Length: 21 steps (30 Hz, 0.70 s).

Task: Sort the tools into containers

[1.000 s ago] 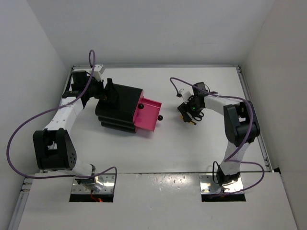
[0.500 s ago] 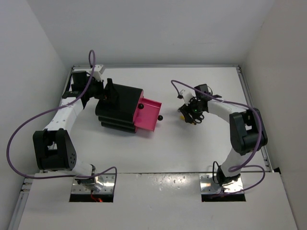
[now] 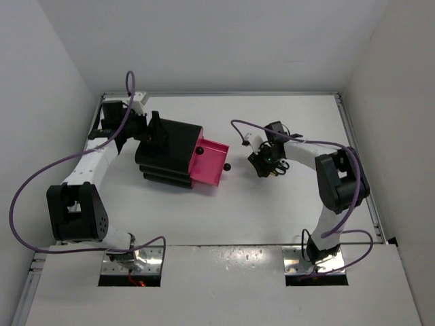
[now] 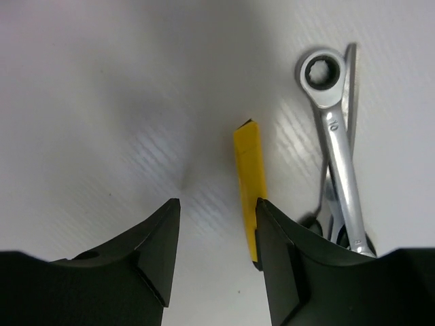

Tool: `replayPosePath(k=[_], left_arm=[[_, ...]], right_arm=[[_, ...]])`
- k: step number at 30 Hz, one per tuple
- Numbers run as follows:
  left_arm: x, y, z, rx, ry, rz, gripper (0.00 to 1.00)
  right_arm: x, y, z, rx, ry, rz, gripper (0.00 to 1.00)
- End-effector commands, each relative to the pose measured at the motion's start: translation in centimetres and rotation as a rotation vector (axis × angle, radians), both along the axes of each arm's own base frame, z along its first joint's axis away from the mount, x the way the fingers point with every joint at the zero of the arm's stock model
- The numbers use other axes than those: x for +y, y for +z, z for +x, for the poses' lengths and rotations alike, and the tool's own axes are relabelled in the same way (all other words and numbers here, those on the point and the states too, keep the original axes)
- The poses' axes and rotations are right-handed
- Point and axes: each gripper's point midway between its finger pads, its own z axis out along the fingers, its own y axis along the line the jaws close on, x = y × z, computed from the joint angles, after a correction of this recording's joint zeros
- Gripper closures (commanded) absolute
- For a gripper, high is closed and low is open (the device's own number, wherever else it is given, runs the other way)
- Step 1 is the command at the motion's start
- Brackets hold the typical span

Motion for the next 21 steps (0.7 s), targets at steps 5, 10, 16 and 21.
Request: replayPosePath(k=[5,10,16,21], left_arm=[[1.6,-10.0,-6.4,0.384,0.007,0.118,0.03],[1.6,-10.3,-6.4,0.393,0.006,0.118,0.03],[1.6,-10.3,-6.2,0.395,0.006,0.118,0.03],[1.6,-10.3,-6.2,0.395,0.006,0.118,0.03]], right_arm=[[-0.1,-0.7,1.3,-0.003,0.005,-0.035,0.51],[-0.3,-0.5,2.3,-0.017,-0.016,-0.027,0.51],[-0.4,-0.9,1.9,0.015,-0.015,-0.037,0.74],[-0.8,-1.0,1.2,0.023,-0.008,-0.053,0.89]])
